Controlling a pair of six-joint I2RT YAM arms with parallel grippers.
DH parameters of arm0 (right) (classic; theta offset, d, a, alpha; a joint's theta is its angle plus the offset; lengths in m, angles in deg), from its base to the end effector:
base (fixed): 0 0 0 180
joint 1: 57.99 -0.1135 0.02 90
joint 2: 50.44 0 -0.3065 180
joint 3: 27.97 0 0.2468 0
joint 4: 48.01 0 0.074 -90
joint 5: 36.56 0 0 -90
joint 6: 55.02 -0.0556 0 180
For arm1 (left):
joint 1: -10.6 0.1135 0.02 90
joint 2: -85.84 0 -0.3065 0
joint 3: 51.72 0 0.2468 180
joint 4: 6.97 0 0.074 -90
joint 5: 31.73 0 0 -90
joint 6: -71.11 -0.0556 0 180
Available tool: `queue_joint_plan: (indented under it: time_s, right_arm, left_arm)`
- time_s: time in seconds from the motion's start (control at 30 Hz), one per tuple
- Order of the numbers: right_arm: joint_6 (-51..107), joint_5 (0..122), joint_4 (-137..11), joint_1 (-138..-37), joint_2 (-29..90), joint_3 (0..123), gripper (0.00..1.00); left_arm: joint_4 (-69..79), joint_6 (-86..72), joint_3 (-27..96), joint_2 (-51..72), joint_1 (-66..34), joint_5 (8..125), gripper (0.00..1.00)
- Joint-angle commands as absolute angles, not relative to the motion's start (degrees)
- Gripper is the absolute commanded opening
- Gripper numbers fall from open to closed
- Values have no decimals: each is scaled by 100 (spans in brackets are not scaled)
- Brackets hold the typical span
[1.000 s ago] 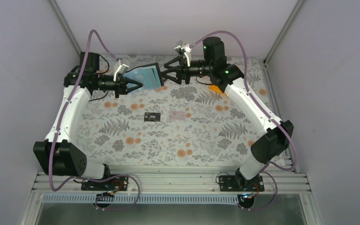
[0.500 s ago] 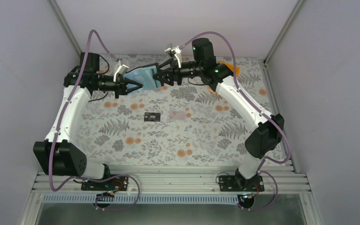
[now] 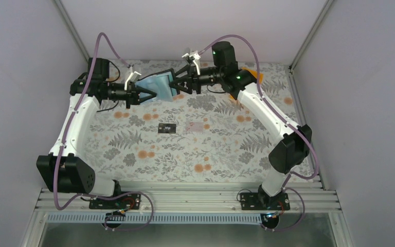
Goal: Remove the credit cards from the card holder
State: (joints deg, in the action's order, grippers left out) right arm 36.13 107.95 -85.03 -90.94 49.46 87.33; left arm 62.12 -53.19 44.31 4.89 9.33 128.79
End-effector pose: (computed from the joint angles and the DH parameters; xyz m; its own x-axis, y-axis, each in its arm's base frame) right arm 0.3190 0.2607 0.4418 -0.2900 -0.2019 -0.9355 -0.9570 0.0714 0.2813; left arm 0.2632 -0.0583 0.4055 -0.3520 0.1958 -0.9153 0.9195 0.2552 -0.2990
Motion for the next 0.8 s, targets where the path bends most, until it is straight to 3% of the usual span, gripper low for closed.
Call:
queue_joint_plan:
  time_s: [0.0, 0.67, 0.7, 0.77]
  right_arm:
    - [3945, 11731, -8537, -8894, 4996, 8638, 46]
    - [4277, 11411, -8857, -9237, 5516, 8990, 52]
    - [4356, 11466, -8889, -9279, 5532, 9014, 48]
    - [4424, 11578, -8920, -9308, 5526, 9005, 24]
  left_arm:
    - [6186, -5542, 4611, 638, 937, 13121, 2]
    - [6438, -5849, 4640, 559, 934, 13260, 2]
    - [6440, -5850, 4645, 545, 937, 13260, 2]
    - [6413, -5811, 4641, 539, 937, 13262, 2]
